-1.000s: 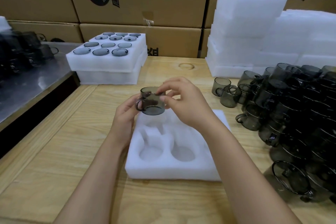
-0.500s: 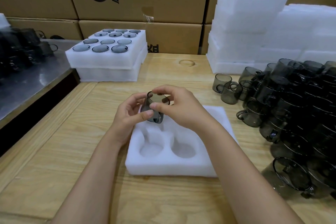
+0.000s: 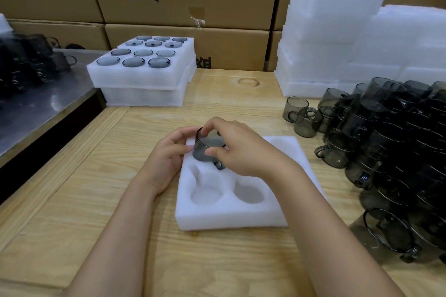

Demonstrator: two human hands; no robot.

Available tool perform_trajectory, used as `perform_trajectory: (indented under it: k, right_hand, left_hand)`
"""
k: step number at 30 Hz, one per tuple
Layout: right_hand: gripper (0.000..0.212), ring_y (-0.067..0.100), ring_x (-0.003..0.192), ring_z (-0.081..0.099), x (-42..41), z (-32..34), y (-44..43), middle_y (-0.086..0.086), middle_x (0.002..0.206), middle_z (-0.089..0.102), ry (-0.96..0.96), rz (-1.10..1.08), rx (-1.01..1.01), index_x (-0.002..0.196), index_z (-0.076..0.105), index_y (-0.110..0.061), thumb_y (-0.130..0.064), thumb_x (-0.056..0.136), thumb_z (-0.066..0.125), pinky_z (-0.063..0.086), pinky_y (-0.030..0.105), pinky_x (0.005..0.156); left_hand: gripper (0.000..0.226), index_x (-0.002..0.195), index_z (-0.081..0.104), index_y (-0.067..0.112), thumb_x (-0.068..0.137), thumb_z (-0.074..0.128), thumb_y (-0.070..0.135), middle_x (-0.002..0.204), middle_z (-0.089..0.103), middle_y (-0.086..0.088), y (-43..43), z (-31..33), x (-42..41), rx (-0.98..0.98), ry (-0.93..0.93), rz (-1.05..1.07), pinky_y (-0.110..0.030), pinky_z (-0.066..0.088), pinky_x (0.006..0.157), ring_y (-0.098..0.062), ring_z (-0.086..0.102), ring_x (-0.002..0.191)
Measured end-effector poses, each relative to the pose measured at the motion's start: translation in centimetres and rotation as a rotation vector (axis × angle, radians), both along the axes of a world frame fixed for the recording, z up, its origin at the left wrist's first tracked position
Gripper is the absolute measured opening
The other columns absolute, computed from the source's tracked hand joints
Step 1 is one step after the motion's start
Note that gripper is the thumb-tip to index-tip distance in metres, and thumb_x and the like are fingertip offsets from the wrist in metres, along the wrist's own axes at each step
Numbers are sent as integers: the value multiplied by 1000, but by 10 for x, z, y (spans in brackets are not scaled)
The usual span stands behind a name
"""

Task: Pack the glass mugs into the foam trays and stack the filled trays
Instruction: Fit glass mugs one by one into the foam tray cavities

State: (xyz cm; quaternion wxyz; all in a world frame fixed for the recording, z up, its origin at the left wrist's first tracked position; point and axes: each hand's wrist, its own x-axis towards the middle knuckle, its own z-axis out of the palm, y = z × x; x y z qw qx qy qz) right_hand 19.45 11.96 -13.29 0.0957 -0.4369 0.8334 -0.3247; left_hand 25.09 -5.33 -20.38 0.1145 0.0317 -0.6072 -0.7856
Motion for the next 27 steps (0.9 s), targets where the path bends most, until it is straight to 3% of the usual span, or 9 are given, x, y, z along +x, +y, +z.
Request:
perform_trajectory:
  k: [4,6,9,10,12,15,19,24,27]
  right_hand:
    - [32,-4,78,41,0,-4,-4,-13,90,39,-6,7,45,117,45,-26,-23,89,60,35,18,58]
    - [39,2,80,50,0,-7,-5,-5,104,48,-11,3,56,120,45,-26,-24,85,64,43,22,64]
    - [59,9,89,60,0,-7,-6,0,130,47,-96,-18,-12,134,39,-27,-37,83,67,49,25,77]
    - [65,12,104,57,0,-7,-9,0,137,44,-104,-31,-42,139,35,-27,-45,84,63,44,23,85]
    - [69,17,140,23,4,-8,-21,-2,151,29,-39,-37,-21,146,25,-22,-56,90,47,23,27,106]
    - [73,14,144,-14,12,-19,-39,-7,159,-2,101,-10,245,151,4,-19,-61,94,20,-10,39,116]
    - [80,9,142,-20,9,-30,-42,-9,158,-12,148,-56,361,150,-7,-19,-68,90,11,-21,44,112]
    - [74,12,145,-9,15,-30,-36,-5,159,3,159,-47,286,151,6,-17,-62,94,17,-13,43,116]
    - [65,19,141,20,12,-22,-13,2,153,28,148,-182,91,145,27,-12,-52,95,38,16,36,113]
  left_hand:
    - [32,102,65,8,73,53,14,99,69,-9,2,3,1,16,-14,26,-35,50,79,-24,64,91]
    - [33,104,61,5,79,54,26,99,68,-12,6,4,2,4,-10,27,-36,51,78,-25,64,89]
    - [34,108,58,7,76,60,18,104,69,-10,10,3,1,5,11,21,-36,55,76,-24,67,90]
    - [38,111,58,9,73,60,14,103,69,-10,11,4,1,16,14,19,-35,55,74,-23,68,88]
    - [48,118,55,14,70,57,11,100,71,-10,10,4,0,33,14,21,-32,56,69,-22,69,83]
    - [56,129,45,16,74,55,18,98,72,-7,10,2,-2,-3,-12,60,-28,57,70,-19,70,83]
    - [49,140,39,21,93,51,9,96,71,-7,11,0,-4,-90,-33,93,-30,55,76,-19,69,86]
    - [55,138,43,22,92,42,-7,89,72,-5,13,4,-2,-43,-33,77,-27,57,70,-18,70,82]
    - [63,135,47,23,80,55,-5,102,73,-6,15,7,-1,61,-46,48,-29,58,69,-22,70,87]
